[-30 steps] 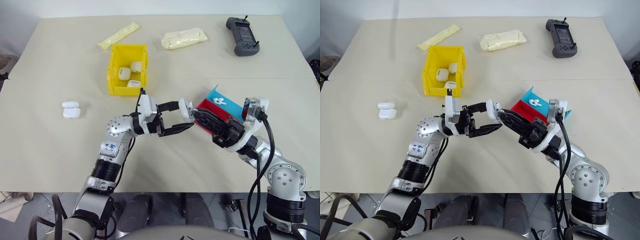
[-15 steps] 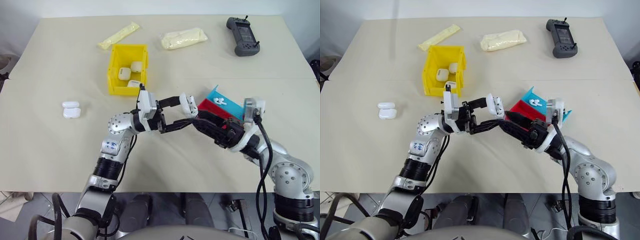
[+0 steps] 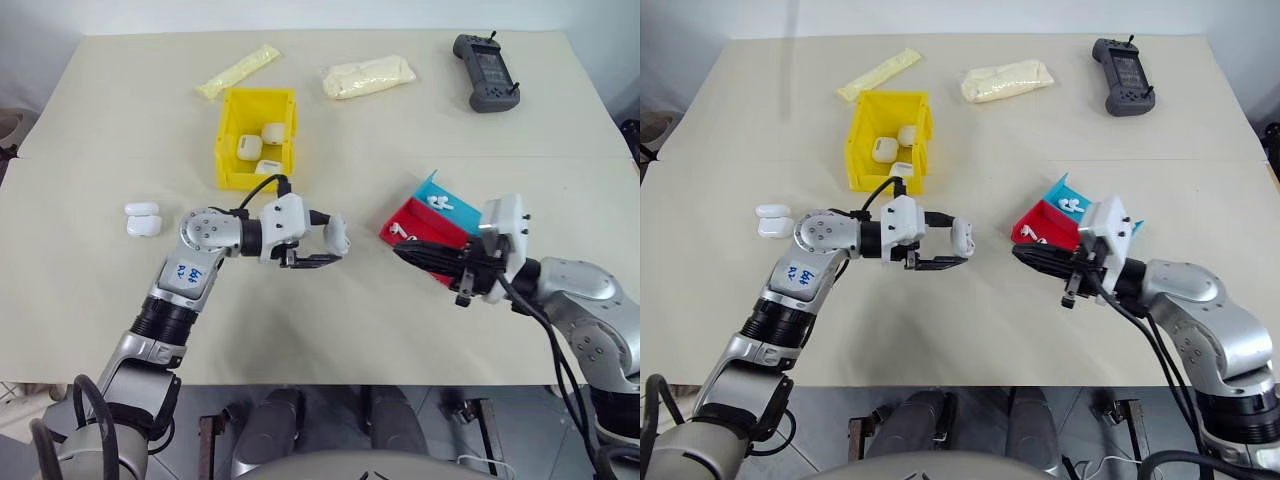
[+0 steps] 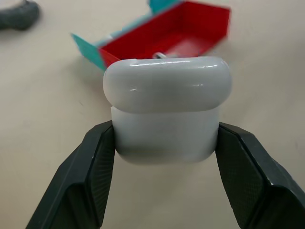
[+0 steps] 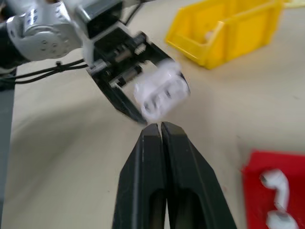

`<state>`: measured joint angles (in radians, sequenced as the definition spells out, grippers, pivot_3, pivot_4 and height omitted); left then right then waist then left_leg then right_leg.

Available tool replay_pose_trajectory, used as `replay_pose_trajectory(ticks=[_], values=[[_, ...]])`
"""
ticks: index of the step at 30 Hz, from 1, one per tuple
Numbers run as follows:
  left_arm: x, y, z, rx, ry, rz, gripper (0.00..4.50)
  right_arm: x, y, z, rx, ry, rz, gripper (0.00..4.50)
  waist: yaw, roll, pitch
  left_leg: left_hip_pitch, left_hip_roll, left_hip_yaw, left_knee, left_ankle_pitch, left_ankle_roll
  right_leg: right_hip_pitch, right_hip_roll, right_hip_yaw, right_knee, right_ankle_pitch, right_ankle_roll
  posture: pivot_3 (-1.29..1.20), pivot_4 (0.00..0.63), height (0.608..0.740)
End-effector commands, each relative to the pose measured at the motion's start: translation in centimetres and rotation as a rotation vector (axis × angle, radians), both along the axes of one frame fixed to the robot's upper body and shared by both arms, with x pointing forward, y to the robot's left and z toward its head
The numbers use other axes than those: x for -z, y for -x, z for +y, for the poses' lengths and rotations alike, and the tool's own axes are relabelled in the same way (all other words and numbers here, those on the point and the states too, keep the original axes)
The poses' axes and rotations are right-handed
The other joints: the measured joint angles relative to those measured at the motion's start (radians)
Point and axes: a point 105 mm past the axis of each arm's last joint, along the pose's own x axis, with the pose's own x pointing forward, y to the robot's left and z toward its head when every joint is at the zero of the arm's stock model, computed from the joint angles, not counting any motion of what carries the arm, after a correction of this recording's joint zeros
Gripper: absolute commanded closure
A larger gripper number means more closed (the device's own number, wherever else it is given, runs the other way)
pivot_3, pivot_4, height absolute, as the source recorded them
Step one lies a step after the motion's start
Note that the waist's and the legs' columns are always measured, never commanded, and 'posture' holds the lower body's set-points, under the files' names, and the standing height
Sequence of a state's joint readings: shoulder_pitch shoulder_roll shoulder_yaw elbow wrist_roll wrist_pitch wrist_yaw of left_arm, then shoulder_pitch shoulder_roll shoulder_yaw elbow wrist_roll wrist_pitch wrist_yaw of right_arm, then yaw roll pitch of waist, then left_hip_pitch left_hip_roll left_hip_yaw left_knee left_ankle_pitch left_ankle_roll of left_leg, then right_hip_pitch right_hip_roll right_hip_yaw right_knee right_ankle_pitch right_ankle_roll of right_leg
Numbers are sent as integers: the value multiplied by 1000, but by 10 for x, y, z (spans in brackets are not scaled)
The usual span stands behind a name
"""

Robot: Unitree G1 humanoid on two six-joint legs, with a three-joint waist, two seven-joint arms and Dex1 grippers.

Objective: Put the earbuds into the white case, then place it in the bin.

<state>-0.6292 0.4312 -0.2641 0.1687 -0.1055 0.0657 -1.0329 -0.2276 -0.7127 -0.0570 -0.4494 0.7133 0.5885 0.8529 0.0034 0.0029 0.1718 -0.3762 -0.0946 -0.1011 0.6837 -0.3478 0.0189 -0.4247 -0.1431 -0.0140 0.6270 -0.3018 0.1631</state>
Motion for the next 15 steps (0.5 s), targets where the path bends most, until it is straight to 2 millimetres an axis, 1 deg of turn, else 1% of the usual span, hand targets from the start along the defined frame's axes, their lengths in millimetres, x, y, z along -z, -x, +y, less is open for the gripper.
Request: replay_pose_trajectory(ticks=[1,8,12,15], values=[[-7,5,-13,33,0,-23,1719,-7,2,18,-33,20,-57,4460,1,0,0,0,0,0,0,0,0,0,0,0,0,0,0,0,150,740],[-4,11,-19,58,-5,-10,1719,-8,-4,35,-45,41,-54,4460,-1,0,0,0,0,0,0,0,0,0,0,0,0,0,0,0,150,740],[-5,11,-22,66,5,-17,1719,-2,-13,35,-10,91,-34,4460,0,0,0,0,0,0,0,0,0,0,0,0,0,0,0,0,150,740],[-6,11,-21,66,2,-17,1719,-1,-15,37,-11,104,-36,4460,-1,0,0,0,0,0,0,0,0,0,0,0,0,0,0,0,150,740]])
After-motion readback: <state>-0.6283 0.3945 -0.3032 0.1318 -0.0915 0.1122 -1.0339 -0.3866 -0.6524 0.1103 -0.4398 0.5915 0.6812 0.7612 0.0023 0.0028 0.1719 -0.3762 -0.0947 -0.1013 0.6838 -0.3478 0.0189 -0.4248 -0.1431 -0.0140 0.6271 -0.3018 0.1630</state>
